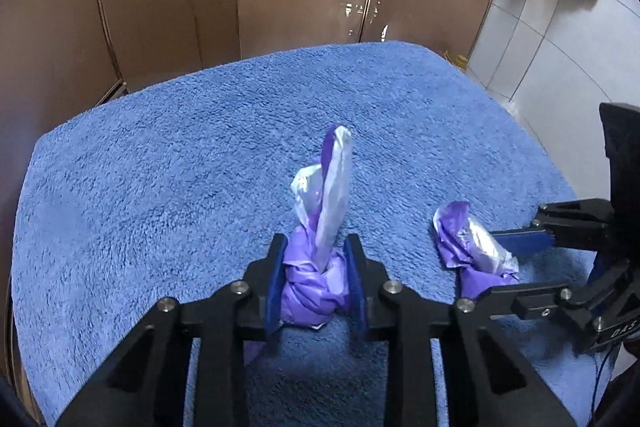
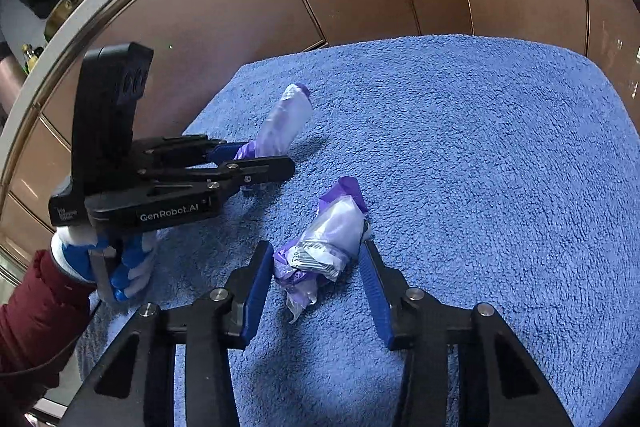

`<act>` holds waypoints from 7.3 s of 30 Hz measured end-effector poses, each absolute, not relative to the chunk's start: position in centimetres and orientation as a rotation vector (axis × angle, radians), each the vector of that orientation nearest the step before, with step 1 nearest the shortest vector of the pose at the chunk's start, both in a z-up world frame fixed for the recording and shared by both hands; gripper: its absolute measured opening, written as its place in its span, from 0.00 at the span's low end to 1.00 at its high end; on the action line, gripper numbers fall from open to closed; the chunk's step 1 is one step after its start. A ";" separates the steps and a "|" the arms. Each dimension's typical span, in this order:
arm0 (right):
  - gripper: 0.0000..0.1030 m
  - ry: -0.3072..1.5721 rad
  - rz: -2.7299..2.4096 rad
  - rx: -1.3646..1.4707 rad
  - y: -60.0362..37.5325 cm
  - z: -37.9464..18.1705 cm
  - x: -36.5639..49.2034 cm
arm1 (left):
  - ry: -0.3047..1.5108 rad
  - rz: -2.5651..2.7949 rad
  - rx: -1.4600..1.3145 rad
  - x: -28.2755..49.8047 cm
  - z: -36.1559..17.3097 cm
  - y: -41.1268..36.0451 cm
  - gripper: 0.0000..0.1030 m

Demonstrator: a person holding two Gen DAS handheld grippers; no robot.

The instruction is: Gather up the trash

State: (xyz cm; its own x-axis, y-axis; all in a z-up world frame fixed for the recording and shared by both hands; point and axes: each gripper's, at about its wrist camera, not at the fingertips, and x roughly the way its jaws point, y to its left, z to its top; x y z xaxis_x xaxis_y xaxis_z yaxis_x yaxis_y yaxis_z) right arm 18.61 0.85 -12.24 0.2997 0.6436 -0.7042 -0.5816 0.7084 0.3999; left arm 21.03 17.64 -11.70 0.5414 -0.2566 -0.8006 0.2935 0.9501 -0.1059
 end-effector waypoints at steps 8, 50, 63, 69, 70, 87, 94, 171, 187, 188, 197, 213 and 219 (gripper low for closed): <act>0.39 0.925 0.814 0.105 -1.1 -10.0 16.3 | 0.899 -0.274 0.010 17.8 -9.4 17.0 0.23; 0.39 0.662 -0.056 0.356 -39.9 -8.8 9.1 | 0.858 -0.752 0.145 20.2 -3.8 -22.2 0.23; 0.61 0.797 -0.282 0.346 -44.8 -15.7 9.9 | 1.017 -0.870 0.133 24.4 -10.6 -35.0 0.38; 0.75 0.785 -0.315 0.336 -44.5 -15.3 9.1 | 1.034 -0.875 0.077 24.2 -11.0 -34.9 0.44; 0.78 0.780 -0.320 0.336 -44.4 -15.0 9.0 | 1.026 -0.871 0.080 23.9 -10.7 -34.5 0.44; 1.00 0.590 -0.259 0.175 -36.8 -3.7 6.1 | 0.706 -0.575 0.047 16.4 -0.5 -19.4 0.51; 1.00 0.540 -0.137 0.074 -30.4 -0.9 4.0 | 0.601 -0.339 0.048 12.0 1.7 -10.4 0.57; 1.00 0.399 0.100 -0.096 -20.4 3.1 0.7 | 0.382 0.018 0.022 1.6 5.9 1.7 0.63; 1.00 0.350 -0.050 -0.067 -24.4 4.2 -1.8 | 0.360 -0.127 0.056 2.2 6.7 -2.3 0.64; 1.00 0.348 -0.052 -0.067 -24.5 4.2 -1.9 | 0.358 -0.130 0.057 2.1 6.7 -2.4 0.64; 1.00 0.336 -0.040 -0.063 -24.4 4.2 -2.3 | 0.336 -0.121 0.061 1.6 7.1 -2.3 0.64; 1.00 0.351 -0.027 -0.064 -24.3 3.9 -1.9 | 0.348 -0.113 0.071 1.6 6.7 -2.3 0.64; 1.00 0.361 -0.027 -0.063 -24.3 3.5 -1.7 | 0.357 -0.113 0.081 2.0 6.3 -2.4 0.64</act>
